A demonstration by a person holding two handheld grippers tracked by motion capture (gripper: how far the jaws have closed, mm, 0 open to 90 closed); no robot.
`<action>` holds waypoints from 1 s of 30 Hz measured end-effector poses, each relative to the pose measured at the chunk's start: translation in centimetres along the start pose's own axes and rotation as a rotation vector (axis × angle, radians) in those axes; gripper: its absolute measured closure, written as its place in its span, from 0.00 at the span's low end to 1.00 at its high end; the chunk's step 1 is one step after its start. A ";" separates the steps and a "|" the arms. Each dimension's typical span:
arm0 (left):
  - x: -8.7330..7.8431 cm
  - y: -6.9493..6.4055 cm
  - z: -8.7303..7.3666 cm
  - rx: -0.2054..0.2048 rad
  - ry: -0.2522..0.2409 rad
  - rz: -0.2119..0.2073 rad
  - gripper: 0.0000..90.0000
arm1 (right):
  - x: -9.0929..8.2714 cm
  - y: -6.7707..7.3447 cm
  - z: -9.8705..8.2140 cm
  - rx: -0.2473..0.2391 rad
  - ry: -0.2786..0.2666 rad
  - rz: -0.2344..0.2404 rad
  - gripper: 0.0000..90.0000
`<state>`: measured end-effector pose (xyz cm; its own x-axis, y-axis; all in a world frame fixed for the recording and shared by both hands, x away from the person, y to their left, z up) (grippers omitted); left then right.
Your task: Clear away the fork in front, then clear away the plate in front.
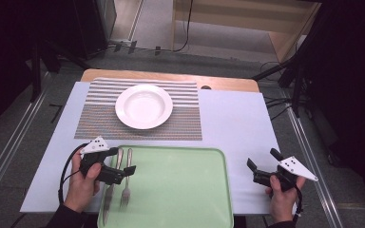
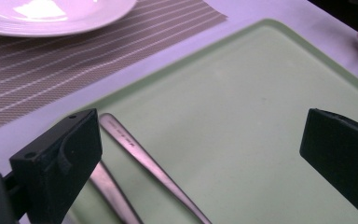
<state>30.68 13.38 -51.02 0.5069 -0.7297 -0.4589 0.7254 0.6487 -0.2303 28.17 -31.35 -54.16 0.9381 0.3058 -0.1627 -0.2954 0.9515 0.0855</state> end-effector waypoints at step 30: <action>1.2 5.2 3.8 -0.033 -0.026 0.116 0.00 | -0.4 0.5 0.4 -0.004 -0.021 0.011 0.00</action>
<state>36.81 15.02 -49.50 0.5991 -0.6544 -0.4614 0.6457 0.7356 -0.2049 27.73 -31.04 -53.63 0.9383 0.3155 -0.1414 -0.3063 0.9483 0.0833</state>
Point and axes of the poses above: each handheld gripper's, and its own axes: x roughly forward along the jaws, z roughly out of its top, y roughly to its left, the point moved 9 cm from there along x, roughly forward along the jaws, and after that the axes turned 10 degrees about -y, right-handed, at the moved point
